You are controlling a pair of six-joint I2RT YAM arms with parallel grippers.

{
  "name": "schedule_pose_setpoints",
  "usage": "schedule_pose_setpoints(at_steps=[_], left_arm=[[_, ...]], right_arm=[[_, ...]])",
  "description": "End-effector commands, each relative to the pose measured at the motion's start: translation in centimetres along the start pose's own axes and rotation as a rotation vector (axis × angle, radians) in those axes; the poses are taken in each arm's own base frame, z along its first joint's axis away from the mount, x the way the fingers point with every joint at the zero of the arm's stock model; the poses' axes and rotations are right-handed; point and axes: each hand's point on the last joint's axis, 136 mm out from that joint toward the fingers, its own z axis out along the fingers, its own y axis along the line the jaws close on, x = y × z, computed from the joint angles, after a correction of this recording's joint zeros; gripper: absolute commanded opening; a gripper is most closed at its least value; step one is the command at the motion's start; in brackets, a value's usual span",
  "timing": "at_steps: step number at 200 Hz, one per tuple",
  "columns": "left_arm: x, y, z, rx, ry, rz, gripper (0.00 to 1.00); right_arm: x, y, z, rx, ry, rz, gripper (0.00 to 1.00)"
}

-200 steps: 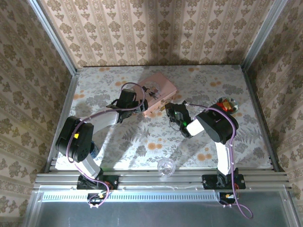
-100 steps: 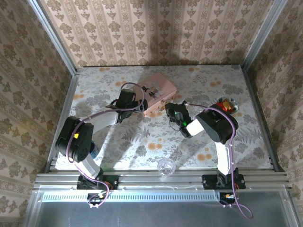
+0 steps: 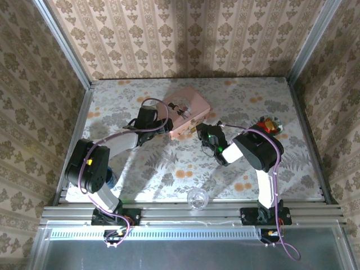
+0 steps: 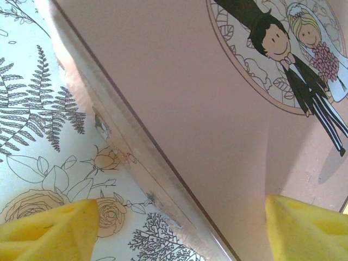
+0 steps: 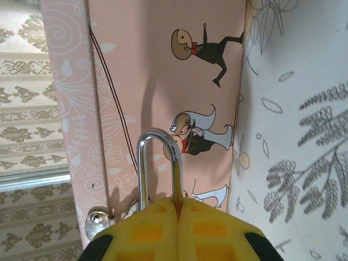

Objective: Unlock a padlock with a key

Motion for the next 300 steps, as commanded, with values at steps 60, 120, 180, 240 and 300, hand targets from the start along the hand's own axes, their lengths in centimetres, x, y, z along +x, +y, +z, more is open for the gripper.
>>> schedule_pose_setpoints(at_steps=[60, 120, 180, 240, 300], left_arm=[[4.6, 6.8, -0.1, -0.234, 0.165, -0.016, 0.75], [3.0, 6.2, -1.2, -0.229, 0.122, -0.030, 0.81], [-0.5, 2.6, -4.1, -0.146, -0.002, -0.055, 1.00], [1.9, 0.5, -0.2, -0.116, 0.105, -0.007, 0.97], [3.9, 3.4, 0.5, -0.185, 0.151, -0.033, 0.78]], right_arm=[[-0.2, -2.5, -2.2, 0.085, -0.045, -0.033, 0.00], [0.4, -3.4, -2.9, 0.094, -0.041, -0.025, 0.00], [0.6, -3.0, -2.9, 0.082, -0.042, -0.024, 0.00], [0.5, -3.6, -3.1, 0.084, -0.047, -0.013, 0.00], [-0.1, -3.9, -2.9, 0.082, -0.068, -0.007, 0.00]])
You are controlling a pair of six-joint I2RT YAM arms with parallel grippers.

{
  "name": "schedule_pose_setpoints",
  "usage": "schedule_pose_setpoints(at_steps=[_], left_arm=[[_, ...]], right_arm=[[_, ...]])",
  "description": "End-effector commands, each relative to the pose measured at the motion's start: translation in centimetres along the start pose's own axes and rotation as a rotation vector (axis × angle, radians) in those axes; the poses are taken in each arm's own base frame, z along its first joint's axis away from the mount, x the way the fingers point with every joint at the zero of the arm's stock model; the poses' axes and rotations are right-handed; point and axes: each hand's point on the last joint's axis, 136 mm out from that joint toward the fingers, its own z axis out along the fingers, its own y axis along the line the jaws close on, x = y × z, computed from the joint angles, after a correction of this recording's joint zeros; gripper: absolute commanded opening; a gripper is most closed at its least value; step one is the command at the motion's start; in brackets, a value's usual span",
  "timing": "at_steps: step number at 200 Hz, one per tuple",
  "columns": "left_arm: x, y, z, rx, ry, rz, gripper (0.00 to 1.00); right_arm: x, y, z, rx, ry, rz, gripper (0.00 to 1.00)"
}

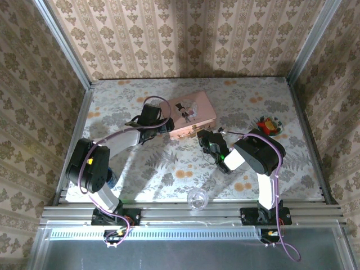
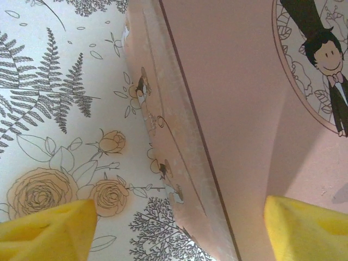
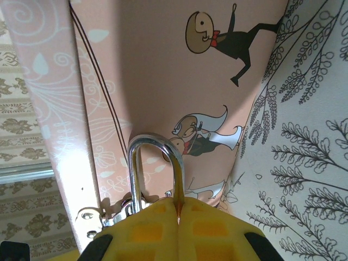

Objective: Unlock a padlock with a key

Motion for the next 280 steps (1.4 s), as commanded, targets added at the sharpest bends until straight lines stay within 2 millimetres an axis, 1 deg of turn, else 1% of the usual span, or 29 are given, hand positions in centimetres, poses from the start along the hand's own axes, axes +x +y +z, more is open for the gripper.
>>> schedule_pose_setpoints(at_steps=[1, 10, 18, 40, 111, 214, 216, 219, 280], left_arm=[[3.5, 4.1, 1.3, -0.124, 0.104, -0.018, 0.78], [3.8, 4.5, 1.2, -0.130, 0.108, -0.027, 0.77], [3.9, 4.8, 1.2, -0.133, 0.109, -0.032, 0.74], [4.1, 5.3, 1.2, -0.141, 0.114, -0.039, 0.73], [4.6, 5.6, 1.2, -0.147, 0.125, -0.037, 0.71], [4.8, 5.6, 1.2, -0.146, 0.128, -0.037, 0.68], [4.5, 6.4, 1.1, -0.156, 0.122, -0.054, 0.68], [4.3, 6.6, 1.1, -0.159, 0.120, -0.058, 0.68], [4.6, 6.9, 1.1, -0.163, 0.126, -0.065, 0.67]], right_arm=[[-1.3, -2.7, -0.2, 0.079, -0.064, -0.010, 0.00], [-1.4, -2.7, 0.0, 0.075, -0.065, -0.006, 0.00], [-1.4, -2.6, 0.2, 0.066, -0.066, 0.000, 0.00], [-1.5, -2.4, 0.5, 0.049, -0.070, 0.013, 0.00], [-2.9, -1.6, 0.7, 0.029, -0.110, 0.018, 0.00], [-3.9, -0.8, 0.6, 0.009, -0.134, 0.016, 0.00], [-3.9, -0.8, 0.6, 0.008, -0.135, 0.017, 0.00], [-3.9, -0.7, 0.6, 0.008, -0.136, 0.017, 0.00], [-4.4, -0.2, 0.6, -0.012, -0.150, 0.021, 0.00]])
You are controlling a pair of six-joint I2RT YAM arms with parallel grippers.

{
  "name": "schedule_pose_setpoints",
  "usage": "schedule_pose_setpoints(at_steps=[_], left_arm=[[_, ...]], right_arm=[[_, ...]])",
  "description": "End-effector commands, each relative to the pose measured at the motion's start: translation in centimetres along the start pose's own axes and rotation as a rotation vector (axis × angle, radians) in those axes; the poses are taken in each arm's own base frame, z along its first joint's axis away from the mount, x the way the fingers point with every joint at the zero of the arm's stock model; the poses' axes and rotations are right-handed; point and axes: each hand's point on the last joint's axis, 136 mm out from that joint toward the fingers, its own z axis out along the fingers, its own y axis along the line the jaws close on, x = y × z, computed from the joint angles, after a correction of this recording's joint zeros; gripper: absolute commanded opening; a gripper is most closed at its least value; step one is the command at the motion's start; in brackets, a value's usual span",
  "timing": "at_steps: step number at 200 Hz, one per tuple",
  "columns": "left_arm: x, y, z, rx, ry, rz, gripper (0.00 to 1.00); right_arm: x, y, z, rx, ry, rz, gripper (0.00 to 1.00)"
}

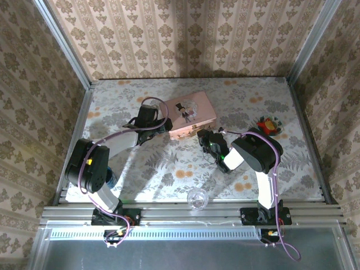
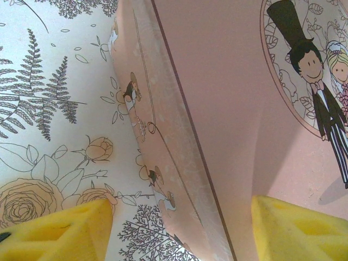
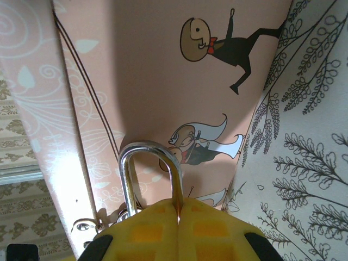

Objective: Unlock a padlock with a key

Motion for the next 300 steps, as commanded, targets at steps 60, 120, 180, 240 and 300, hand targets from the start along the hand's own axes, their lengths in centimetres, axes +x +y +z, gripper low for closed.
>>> schedule_pose_setpoints(at_steps=[60, 120, 180, 240, 300], left_arm=[[4.0, 6.6, 0.2, -0.228, 0.126, -0.033, 0.67], [0.4, 3.2, -1.2, -0.163, 0.055, 0.015, 0.72], [-1.9, 1.0, -3.8, -0.107, -0.014, 0.016, 0.94], [-2.4, 0.7, -5.9, -0.080, -0.050, -0.001, 1.00], [-2.3, 2.3, -7.9, -0.075, -0.090, -0.047, 1.00]], right_arm=[[-3.6, 0.3, 0.1, 0.007, -0.130, 0.004, 0.00], [-2.4, 0.5, 0.0, 0.049, -0.093, -0.028, 0.00], [-2.7, 0.4, -1.1, 0.054, -0.102, -0.039, 0.00], [-2.1, 0.9, -2.8, 0.073, -0.037, -0.086, 0.00], [-1.6, 2.0, -5.9, 0.176, 0.090, -0.241, 0.00]])
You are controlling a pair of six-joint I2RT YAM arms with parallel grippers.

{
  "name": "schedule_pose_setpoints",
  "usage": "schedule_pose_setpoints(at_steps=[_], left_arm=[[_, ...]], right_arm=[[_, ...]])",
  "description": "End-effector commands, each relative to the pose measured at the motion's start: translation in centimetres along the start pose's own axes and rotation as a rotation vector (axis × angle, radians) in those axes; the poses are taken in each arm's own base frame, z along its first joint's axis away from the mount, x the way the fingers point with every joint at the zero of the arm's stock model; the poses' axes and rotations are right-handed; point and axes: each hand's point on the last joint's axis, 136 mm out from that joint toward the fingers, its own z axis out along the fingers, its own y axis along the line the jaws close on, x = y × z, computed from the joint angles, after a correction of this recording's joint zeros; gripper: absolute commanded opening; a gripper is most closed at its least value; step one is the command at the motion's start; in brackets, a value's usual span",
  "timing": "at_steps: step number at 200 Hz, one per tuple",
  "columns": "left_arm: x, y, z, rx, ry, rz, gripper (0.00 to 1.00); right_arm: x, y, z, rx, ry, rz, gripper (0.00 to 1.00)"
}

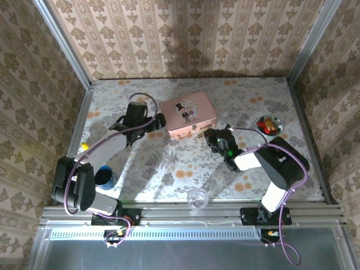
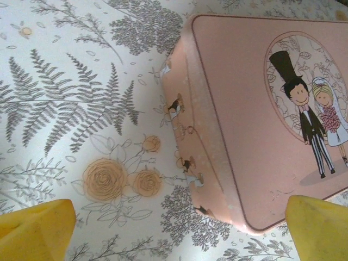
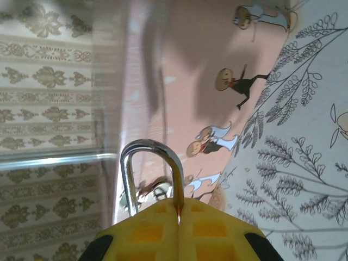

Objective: Unlock a padlock with a key

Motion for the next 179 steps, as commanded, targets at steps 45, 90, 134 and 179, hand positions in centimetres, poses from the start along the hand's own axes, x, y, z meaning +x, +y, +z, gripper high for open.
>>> schedule_pose_setpoints(at_steps=[45, 90, 134, 179], left_arm=[[-0.2, 2.7, -2.5, 0.033, -0.053, -0.100, 1.00], [-0.1, 4.1, -3.1, 0.047, -0.070, -0.145, 1.00], [0.3, 4.3, -2.8, 0.072, -0.061, -0.162, 1.00], [0.7, 4.4, -2.6, 0.090, -0.054, -0.185, 1.00]], right_arm=[[-0.5, 0.6, -4.7, 0.099, 0.145, -0.201, 0.00], [-1.1, 1.0, -7.7, 0.130, 0.259, -0.279, 0.00], [0.1, 0.8, -8.7, 0.150, 0.398, -0.362, 0.00], [2.0, 0.8, -8.3, 0.137, 0.556, -0.401, 0.00]])
